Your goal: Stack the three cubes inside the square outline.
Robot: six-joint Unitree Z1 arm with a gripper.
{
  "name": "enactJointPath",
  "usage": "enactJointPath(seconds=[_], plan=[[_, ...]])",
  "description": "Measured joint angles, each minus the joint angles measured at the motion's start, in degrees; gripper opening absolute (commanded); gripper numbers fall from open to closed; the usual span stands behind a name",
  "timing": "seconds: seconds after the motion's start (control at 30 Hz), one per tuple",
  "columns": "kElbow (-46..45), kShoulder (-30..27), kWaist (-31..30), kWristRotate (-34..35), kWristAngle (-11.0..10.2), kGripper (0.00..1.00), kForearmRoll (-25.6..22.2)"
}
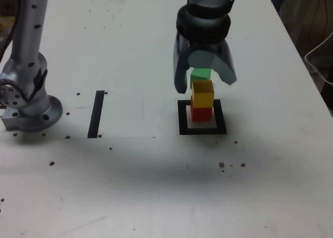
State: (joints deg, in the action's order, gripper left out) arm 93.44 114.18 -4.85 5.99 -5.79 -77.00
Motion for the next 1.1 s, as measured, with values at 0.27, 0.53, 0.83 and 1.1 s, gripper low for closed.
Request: enactJointPath(seconds=[0.27,0.53,0.83,1.1], plan=[[0.0,-1.6,0.3,-2.5,0.4,0.99,-3.0],[1.5,-3.0,2.1,-10.1,0.5,1.00,-4.4],[1.5,-1.4,6.8,-16.9,-2.7,0.99,-4.4],[2.6,2.0,10.9,-20.4,-4.5,0.99,-2.4]])
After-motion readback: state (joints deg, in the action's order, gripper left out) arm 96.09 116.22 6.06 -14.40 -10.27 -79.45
